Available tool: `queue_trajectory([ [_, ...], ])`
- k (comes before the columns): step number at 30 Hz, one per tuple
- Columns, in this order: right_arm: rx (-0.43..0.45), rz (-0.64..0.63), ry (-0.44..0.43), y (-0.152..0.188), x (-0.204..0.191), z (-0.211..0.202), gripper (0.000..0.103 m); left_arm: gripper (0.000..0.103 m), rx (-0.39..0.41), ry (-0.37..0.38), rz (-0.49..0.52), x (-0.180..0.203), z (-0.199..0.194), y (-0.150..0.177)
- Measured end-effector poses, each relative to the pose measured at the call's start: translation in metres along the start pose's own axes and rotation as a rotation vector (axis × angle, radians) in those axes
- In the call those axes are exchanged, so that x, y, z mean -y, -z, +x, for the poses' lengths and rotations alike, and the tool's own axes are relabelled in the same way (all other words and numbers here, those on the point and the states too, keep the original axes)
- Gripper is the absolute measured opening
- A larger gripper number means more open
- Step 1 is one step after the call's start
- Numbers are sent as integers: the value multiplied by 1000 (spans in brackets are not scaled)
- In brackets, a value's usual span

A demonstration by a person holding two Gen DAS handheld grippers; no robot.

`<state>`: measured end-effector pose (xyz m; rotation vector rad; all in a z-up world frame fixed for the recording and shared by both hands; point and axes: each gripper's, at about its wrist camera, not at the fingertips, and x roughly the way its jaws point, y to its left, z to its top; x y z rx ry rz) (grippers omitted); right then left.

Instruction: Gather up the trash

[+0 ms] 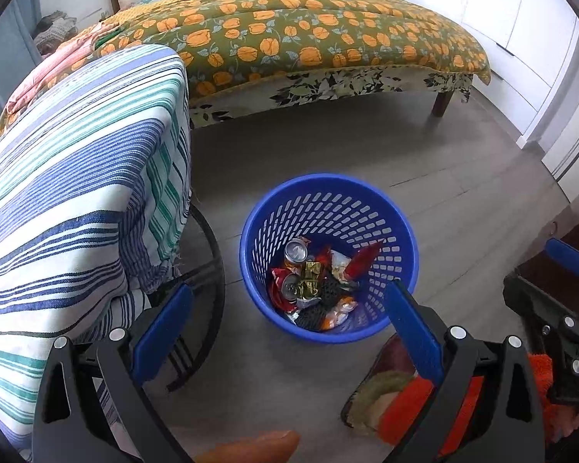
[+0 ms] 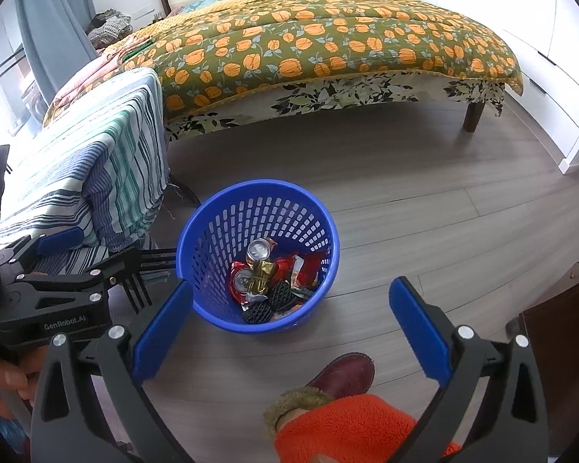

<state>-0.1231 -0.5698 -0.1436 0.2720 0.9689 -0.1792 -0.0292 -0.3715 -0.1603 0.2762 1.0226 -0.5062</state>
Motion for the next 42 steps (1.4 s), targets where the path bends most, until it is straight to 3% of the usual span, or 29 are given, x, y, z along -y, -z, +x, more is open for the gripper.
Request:
queue_trajectory([
  [42,-3,0,2,2,-4,1,99,98,-8,-7,-3,-7,3,-1],
])
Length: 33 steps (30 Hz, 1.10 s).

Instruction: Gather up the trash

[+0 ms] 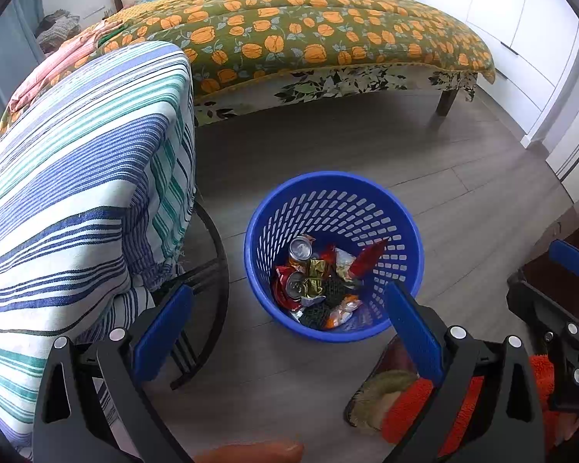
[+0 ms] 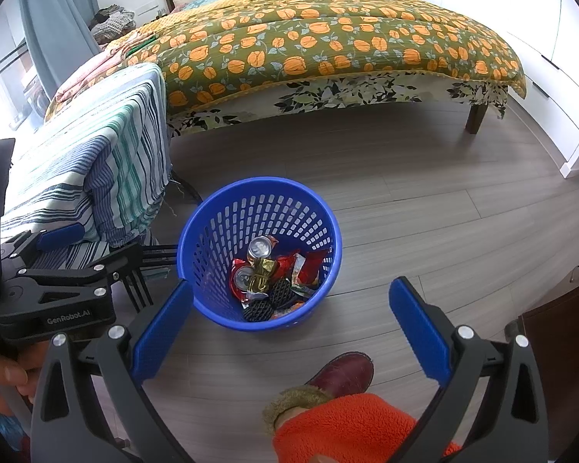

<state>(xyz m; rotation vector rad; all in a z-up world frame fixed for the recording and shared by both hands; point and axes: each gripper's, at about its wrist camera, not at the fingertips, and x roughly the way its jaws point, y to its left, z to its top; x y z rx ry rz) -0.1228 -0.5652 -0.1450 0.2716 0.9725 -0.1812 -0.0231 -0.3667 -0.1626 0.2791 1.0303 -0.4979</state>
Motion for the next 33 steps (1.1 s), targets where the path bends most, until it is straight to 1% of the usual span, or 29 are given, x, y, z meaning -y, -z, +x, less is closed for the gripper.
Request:
queue_trajectory([
  [18,-1,0,2,-1,-1,0,99,98,-7,-4,0,-2,3,1],
  [26,-2,-1,1,-2,0,0,99,98,26,-16,7,2,-3,3],
  [29,-3,-1,1,-1,-1,1,99,98,-4,-7,-2,2,0,2],
  [33,-3,-1,1,-1,-1,1,99,98,-5,-12,6,3,0,2],
])
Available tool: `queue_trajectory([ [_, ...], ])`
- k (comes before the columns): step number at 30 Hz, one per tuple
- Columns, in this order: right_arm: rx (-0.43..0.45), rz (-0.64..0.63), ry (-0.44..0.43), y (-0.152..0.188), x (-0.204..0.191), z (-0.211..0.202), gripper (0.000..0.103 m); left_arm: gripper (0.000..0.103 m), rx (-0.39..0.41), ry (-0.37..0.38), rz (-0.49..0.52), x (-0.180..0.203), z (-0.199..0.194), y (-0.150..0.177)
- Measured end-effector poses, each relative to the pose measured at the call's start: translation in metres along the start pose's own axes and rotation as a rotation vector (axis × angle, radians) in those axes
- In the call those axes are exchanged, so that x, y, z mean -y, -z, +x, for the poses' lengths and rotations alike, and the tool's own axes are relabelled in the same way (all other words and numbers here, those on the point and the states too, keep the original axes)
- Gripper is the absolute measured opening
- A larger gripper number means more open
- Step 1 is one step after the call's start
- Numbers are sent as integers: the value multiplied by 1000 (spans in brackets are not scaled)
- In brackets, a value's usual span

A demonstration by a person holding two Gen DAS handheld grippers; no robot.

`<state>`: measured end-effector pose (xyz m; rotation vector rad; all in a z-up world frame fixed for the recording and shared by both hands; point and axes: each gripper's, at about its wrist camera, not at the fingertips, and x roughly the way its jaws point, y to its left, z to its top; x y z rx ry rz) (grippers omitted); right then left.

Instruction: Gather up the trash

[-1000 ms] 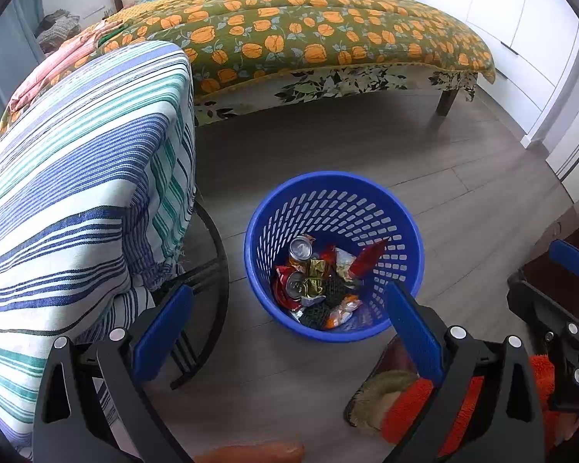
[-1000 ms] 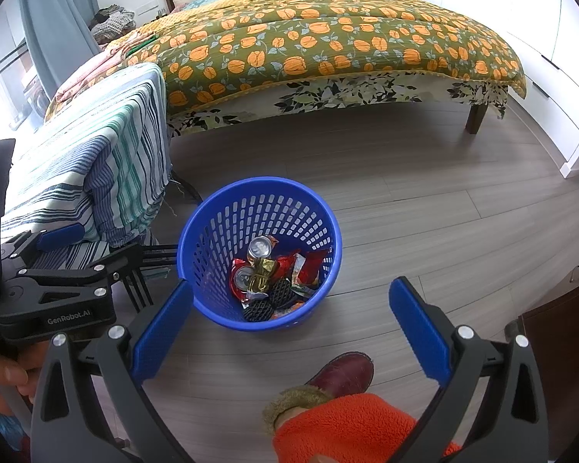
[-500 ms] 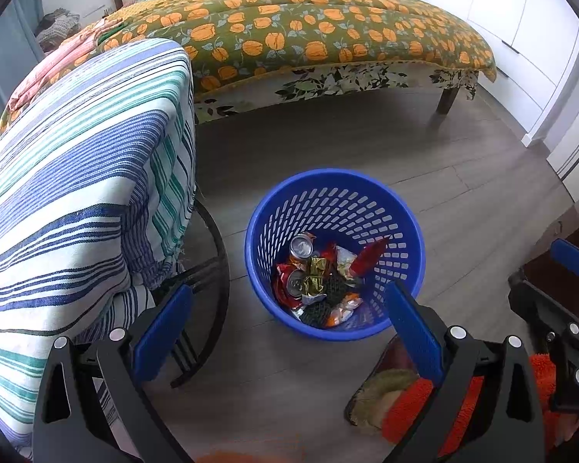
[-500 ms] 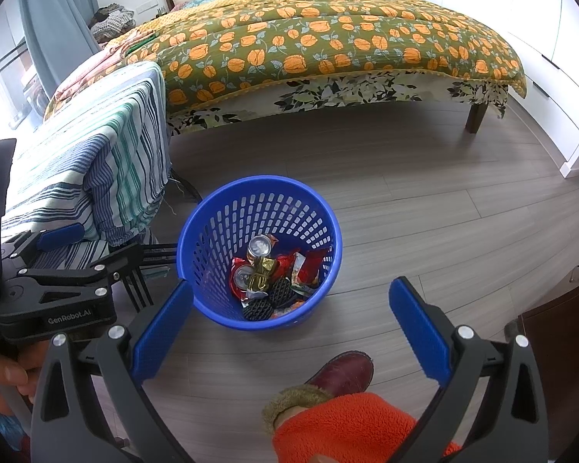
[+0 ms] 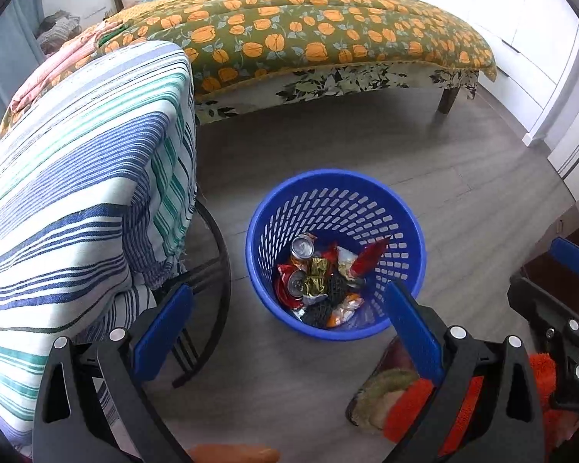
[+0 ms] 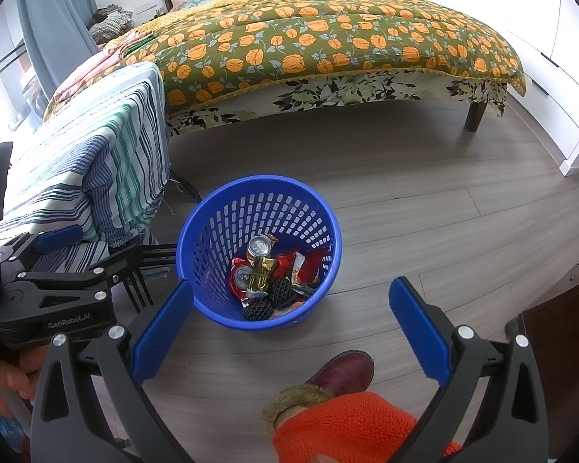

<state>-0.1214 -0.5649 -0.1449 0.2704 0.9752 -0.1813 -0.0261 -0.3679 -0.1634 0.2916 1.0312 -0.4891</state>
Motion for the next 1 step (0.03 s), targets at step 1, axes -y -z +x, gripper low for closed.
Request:
queue_trajectory([
  [1,0,0,0,0,0,0,99,98,0,1,0,1,0,0],
])
